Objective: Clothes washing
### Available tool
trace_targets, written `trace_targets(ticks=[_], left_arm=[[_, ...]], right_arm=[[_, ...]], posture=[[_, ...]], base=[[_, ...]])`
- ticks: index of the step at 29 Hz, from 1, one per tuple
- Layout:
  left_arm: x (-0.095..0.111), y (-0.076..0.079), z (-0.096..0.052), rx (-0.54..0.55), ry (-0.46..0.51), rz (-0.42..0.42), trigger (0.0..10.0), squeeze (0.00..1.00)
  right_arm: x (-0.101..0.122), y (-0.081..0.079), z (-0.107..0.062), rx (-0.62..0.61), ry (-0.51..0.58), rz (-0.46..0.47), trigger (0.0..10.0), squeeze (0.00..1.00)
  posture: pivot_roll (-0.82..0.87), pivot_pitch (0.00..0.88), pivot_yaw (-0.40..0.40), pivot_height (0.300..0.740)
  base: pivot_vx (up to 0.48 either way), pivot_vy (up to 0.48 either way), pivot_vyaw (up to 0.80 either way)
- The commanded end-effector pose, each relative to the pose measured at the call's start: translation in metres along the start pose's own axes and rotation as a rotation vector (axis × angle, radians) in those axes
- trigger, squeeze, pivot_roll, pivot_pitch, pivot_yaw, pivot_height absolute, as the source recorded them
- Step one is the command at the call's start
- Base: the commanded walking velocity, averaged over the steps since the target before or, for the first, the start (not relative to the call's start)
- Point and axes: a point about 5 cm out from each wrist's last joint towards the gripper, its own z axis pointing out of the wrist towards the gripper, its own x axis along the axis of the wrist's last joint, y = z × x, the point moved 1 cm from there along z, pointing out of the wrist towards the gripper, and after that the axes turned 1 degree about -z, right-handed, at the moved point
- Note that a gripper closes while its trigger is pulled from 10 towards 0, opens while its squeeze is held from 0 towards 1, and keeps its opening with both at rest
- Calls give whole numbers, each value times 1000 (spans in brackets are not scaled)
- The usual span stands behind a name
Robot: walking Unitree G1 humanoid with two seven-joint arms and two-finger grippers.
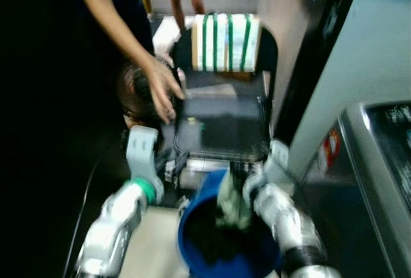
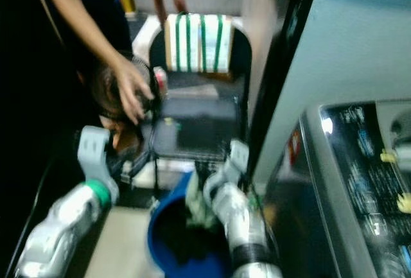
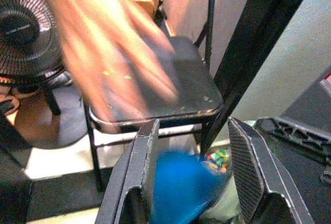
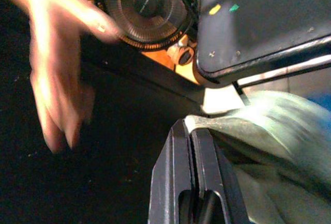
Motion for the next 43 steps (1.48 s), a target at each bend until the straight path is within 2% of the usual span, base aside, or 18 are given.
trace_targets(ticks=[1, 8, 18, 20, 21, 23, 24, 25, 26, 30, 32, 34, 36, 37, 38, 40, 41, 43], left_arm=[[0, -1, 4, 4, -2, 7, 10000, 0], [-5, -27, 10, 185, -39, -32, 10000, 0], [4, -45, 13, 270, 5, -73, 10000, 0], [0, -48, 14, 287, -10, -76, 10000, 0], [-24, -55, 8, 335, -101, -13, 10000, 0], [-34, -57, 5, 352, -140, 24, 10000, 0], [-37, -45, 2, 310, -106, 42, 10000, 0], [-37, -45, 2, 310, -106, 42, 10000, 0], [-34, -36, -1, 288, -52, 8, 10000, 0], [-30, -31, -7, 276, -4, 10, 10000, 0], [-28, -30, -7, 266, 3, 15, 10000, 0], [-7, -24, -4, 225, 74, 49, 10000, 0], [0, -23, -3, 217, 100, 58, 10000, 0], [17, -26, 0, 227, 153, 71, 10000, 0], [17, -26, 0, 227, 153, 71, 10000, 0], [43, -29, 6, 239, 233, 88, 10000, 0], [43, -29, 6, 239, 233, 88, 10000, 0], [51, -29, 8, 236, 255, 91, 10000, 0]], right_arm=[[7, 2, 1, -3, 13, 22, 0, 0], [16, 17, -3, -38, 30, 41, 0, 0], [4, 29, -9, -55, -16, 59, 0, 0], [-3, 35, -11, -57, -53, 22, 0, 0], [-11, 46, -16, -78, -54, -70, 0, 0], [-10, 50, -18, -84, -30, -97, 0, 0], [4, 45, -24, -14, 92, -115, 0, 0], [4, 45, -24, -14, 92, -115, 0, 0], [16, 35, -30, 61, 183, -124, 0, 0], [27, 17, -34, 138, 245, -189, 0, 0], [29, 13, -34, 154, 254, -185, 0, 0], [52, -8, -34, 228, 329, -123, 0, 0], [60, -15, -33, 250, 355, -108, 0, 0], [88, -31, -28, 290, 442, -67, 0, 0], [88, -31, -28, 290, 442, -67, 0, 0], [150, -59, -17, 342, 585, -15, 0, 0], [150, -59, -17, 342, 585, -15, 0, 0], [171, -70, -14, 356, 624, -7, 0, 0]], posture=[[84, 18, 74, 740], [86, 0, 90, 740], [97, 0, 82, 740], [97, 0, 82, 740], [115, 0, 66, 740], [115, 0, 66, 740], [120, 0, 58, 740], [120, 0, 58, 740], [110, 0, 52, 740], [106, 2, 53, 740], [106, 2, 53, 740], [126, 2, 31, 740], [126, 2, 31, 740], [129, 2, 28, 740], [129, 2, 28, 740], [122, 0, 43, 740], [122, 0, 43, 740], [122, 0, 43, 740]], base=[[0, 0, 0], [0, 0, 0], [0, 0, 0], [0, 0, 0], [0, 0, 0], [0, 0, 0], [0, 0, 0], [0, 0, 0], [0, 0, 0], [0, 0, 0], [0, 0, 0], [0, 0, 0], [0, 0, 0], [0, 0, 0], [0, 0, 0], [0, 0, 0], [0, 0, 0], [0, 0, 0]])
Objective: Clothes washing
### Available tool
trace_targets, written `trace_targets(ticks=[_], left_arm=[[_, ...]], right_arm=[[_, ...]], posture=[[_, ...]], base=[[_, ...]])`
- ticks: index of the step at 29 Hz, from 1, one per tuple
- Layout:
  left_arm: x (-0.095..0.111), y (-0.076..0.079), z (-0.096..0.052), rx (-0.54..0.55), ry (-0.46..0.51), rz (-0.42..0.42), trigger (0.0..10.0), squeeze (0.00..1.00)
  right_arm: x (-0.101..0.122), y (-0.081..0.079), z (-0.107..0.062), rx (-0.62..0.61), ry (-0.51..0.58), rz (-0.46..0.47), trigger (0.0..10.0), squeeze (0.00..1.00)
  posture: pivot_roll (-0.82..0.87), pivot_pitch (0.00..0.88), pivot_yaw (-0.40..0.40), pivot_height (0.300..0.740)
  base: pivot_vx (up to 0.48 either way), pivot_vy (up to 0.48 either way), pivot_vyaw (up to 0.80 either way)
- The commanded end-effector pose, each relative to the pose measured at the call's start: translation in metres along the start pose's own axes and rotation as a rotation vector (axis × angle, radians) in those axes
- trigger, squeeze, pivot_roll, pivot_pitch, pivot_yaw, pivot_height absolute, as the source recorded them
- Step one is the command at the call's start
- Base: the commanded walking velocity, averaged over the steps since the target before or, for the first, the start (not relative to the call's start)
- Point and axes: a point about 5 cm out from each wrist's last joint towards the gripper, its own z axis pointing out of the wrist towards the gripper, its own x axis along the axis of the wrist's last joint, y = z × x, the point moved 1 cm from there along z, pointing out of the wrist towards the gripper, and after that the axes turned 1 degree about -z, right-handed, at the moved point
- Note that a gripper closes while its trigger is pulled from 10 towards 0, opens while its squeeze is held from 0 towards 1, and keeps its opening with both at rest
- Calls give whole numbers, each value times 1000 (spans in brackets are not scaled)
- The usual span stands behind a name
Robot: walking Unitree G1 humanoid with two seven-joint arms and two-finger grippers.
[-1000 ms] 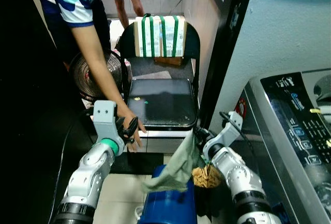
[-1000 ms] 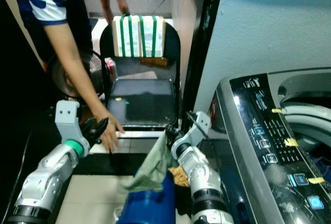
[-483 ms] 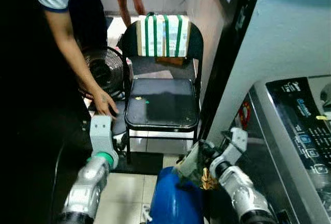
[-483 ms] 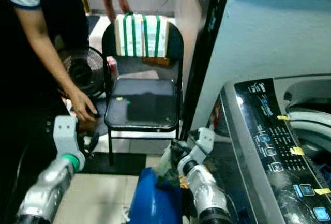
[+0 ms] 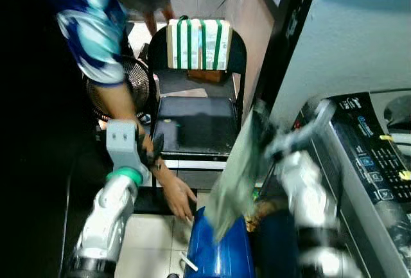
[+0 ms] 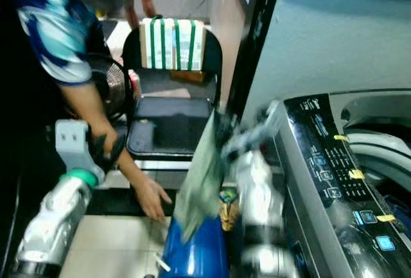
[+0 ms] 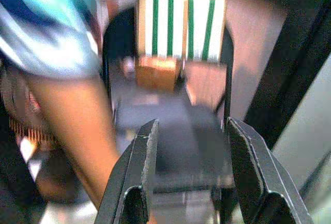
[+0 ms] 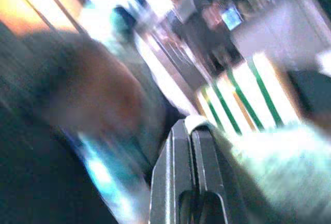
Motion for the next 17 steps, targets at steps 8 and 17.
trace_targets(ticks=[8, 17], left_arm=[[16, 8, 11, -72, 34, 41, 10000, 0], [13, 13, 7, -100, 15, 42, 10000, 0]], right_arm=[[106, -7, 57, -114, 221, -273, 0, 0], [151, 2, 52, -285, 227, -834, 0, 0]], posture=[[123, 0, 47, 740], [117, 4, 51, 740]], base=[[0, 0, 0], [0, 0, 0]])
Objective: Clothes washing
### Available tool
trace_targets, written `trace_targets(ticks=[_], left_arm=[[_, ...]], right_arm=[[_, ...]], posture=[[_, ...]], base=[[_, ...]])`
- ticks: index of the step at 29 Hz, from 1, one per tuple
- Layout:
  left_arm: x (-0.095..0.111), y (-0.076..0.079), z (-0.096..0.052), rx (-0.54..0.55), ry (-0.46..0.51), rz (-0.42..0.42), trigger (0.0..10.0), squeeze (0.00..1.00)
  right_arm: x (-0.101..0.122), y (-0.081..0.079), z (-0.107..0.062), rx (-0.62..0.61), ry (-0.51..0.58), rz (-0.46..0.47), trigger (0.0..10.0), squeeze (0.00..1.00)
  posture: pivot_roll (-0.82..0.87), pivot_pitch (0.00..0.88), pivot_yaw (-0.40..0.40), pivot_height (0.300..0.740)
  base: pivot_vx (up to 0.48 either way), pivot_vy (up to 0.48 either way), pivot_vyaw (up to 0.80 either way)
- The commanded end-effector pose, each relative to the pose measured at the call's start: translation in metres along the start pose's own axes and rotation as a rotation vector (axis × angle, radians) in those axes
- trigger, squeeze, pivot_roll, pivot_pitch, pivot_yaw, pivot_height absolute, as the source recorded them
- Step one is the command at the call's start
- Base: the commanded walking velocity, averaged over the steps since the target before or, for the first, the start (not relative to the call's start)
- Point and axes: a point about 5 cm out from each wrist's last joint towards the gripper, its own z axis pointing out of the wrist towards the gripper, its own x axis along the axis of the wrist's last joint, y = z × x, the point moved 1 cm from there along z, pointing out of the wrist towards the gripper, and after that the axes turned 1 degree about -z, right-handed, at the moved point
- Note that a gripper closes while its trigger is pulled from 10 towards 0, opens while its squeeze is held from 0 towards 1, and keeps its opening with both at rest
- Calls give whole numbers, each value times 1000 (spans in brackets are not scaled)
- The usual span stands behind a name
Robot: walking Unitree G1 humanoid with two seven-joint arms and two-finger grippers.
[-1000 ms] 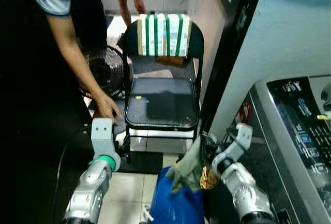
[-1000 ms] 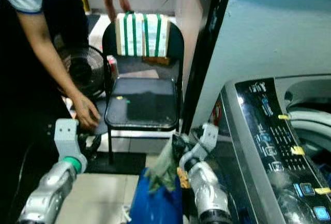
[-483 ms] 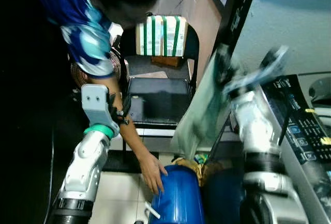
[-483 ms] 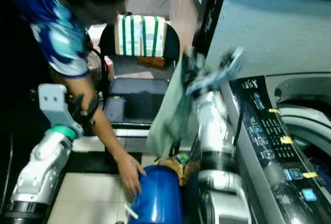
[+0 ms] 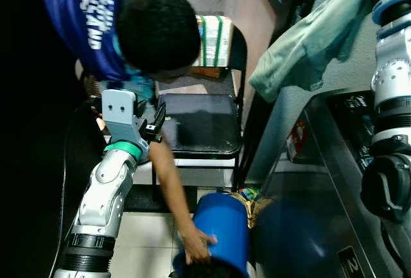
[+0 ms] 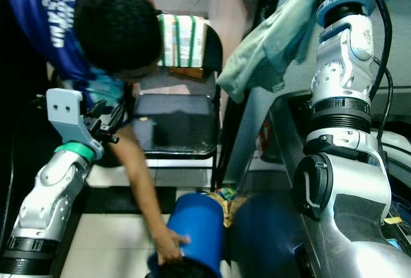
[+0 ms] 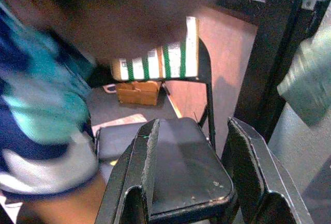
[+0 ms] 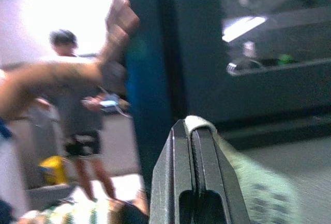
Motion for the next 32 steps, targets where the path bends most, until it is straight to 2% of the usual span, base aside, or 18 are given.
trace_targets(ticks=[1, 3, 4, 9, 10, 11, 13, 14, 15, 16, 19, 20, 21, 22, 24, 27, 29, 32], left_arm=[[-5, 2, -3, -12, -25, -7, 10000, 0], [-5, 2, -3, -12, -25, -7, 10000, 0], [-5, 3, -3, -21, -29, -9, 10000, 0], [-8, 7, -6, -47, -41, -18, 10000, 0], [-8, 8, -7, -55, -45, -22, 10000, 0], [-8, 8, -7, -55, -45, -22, 10000, 0], [-5, 11, -8, -83, -35, -39, 10000, 0], [-5, 11, -8, -83, -35, -39, 10000, 0], [-1, 13, -9, -96, -26, -43, 10000, 0], [1, 14, -10, -104, -21, -44, 10000, 0], [3, 14, -11, -107, -17, -44, 10000, 0], [5, 12, -13, -99, -12, -43, 10000, 0], [5, 12, -13, -99, -12, -43, 10000, 0], [8, 10, -14, -91, -5, -40, 10000, 0], [11, 9, -15, -85, -1, -39, 10000, 0], [13, 8, -16, -82, 5, -37, 10000, 0], [20, 11, -21, -81, 22, -39, 10000, 0], [20, 11, -21, -81, 22, -39, 10000, 0]], right_arm=[[-15, 0, -4, -4, -64, -108, 0, 0], [-15, 0, -4, -4, -64, -108, 0, 0], [-25, 3, -7, -11, -103, -153, 0, 0], [-45, 3, -14, 5, -174, -134, 0, 0], [-53, 1, -17, 19, -196, -77, 0, 0], [-53, 1, -17, 19, -196, -77, 0, 0], [-63, -22, -23, 132, -200, 190, 0, 0], [-63, -22, -23, 132, -200, 190, 0, 0], [-65, -36, -30, 204, -187, 305, 0, 0], [-65, -45, -35, 251, -177, 368, 0, 0], [-66, -51, -42, 278, -168, 389, 0, 0], [-65, -56, -54, 285, -157, 419, 0, 0], [-65, -56, -54, 285, -157, 419, 0, 0], [-63, -58, -67, 272, -154, 443, 0, 0], [-61, -60, -76, 265, -153, 463, 0, 0], [-59, -60, -82, 260, -153, 468, 0, 0], [-44, -60, -100, 254, -137, 508, 0, 0], [-44, -60, -100, 254, -137, 508, 0, 0]], posture=[[117, 4, 51, 740], [117, 4, 51, 740], [112, 12, 49, 740], [110, 17, 53, 740], [109, 17, 55, 740], [109, 17, 55, 740], [112, 17, 56, 740], [112, 17, 56, 740], [114, 16, 53, 740], [114, 16, 53, 740], [115, 17, 55, 740], [117, 17, 56, 740], [117, 17, 56, 740], [124, 15, 50, 740], [124, 15, 50, 740], [131, 15, 47, 740], [138, 16, 44, 740], [138, 16, 44, 740]], base=[[0, 0, 0], [0, 0, 0], [0, 0, 0], [0, 0, 0], [0, 0, 0], [0, 0, 0], [0, 0, 0], [0, 0, 0], [0, 0, 0], [0, 0, 0], [0, 0, 0], [0, 0, 0], [0, 0, 0], [0, 0, 0], [0, 0, 0], [0, 0, 0], [0, 0, 0], [0, 0, 0]])
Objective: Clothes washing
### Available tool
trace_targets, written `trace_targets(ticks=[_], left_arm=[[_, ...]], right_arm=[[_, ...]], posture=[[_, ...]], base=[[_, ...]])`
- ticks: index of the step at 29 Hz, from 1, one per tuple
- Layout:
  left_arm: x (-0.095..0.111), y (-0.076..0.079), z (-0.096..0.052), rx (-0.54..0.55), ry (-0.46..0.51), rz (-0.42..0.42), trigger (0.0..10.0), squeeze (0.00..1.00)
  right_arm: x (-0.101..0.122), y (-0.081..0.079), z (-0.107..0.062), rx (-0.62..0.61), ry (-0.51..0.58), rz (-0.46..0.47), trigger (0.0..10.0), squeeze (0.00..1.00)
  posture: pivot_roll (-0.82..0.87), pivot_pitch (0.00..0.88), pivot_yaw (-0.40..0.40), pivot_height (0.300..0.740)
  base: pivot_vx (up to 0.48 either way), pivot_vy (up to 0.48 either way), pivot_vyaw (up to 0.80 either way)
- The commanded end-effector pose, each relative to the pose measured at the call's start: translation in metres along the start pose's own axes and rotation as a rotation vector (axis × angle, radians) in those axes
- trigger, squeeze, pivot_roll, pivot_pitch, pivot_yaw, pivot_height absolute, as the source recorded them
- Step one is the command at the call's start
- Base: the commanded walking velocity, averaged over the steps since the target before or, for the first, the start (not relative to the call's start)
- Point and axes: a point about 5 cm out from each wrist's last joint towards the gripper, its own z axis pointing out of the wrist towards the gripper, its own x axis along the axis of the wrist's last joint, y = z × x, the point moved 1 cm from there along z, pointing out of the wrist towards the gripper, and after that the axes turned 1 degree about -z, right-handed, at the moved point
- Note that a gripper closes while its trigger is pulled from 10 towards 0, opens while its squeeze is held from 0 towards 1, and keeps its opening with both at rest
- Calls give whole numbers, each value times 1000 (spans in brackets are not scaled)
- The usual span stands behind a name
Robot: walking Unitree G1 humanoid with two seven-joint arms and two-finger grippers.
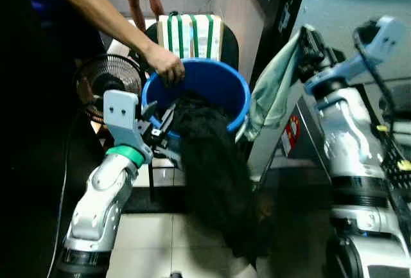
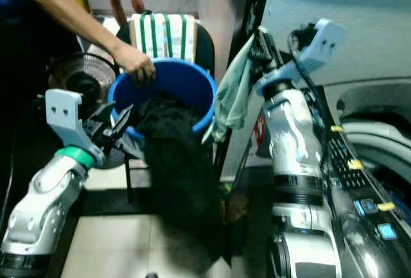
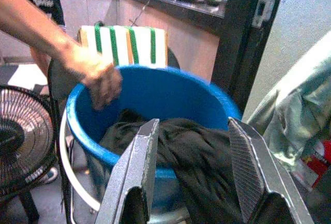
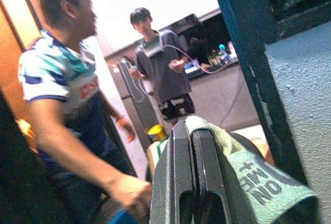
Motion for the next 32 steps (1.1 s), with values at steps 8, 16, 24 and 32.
trace_targets(ticks=[8, 16, 24, 32], left_arm=[[1, 11, 3, -57, -17, -9, 10000, 0], [-2, 16, 4, -92, -40, -22, 10000, 0], [-4, 20, 5, -136, -74, -13, 10000, 0], [-5, 26, 5, -187, -92, -10, 10000, 0]], right_arm=[[43, 76, 16, -231, 34, -319, 0, 0], [126, 184, -44, -734, 20, -680, 0, 0], [184, 230, -130, -1058, -41, -939, 0, 0], [183, 237, -149, -964, -101, -909, 1020, 0]], posture=[[106, 5, 81, 740], [80, 16, 129, 740], [76, 26, 167, 740], [76, 29, 186, 740]], base=[[0, 0, 0], [0, 0, 0], [0, 0, 0], [0, 0, 0]])
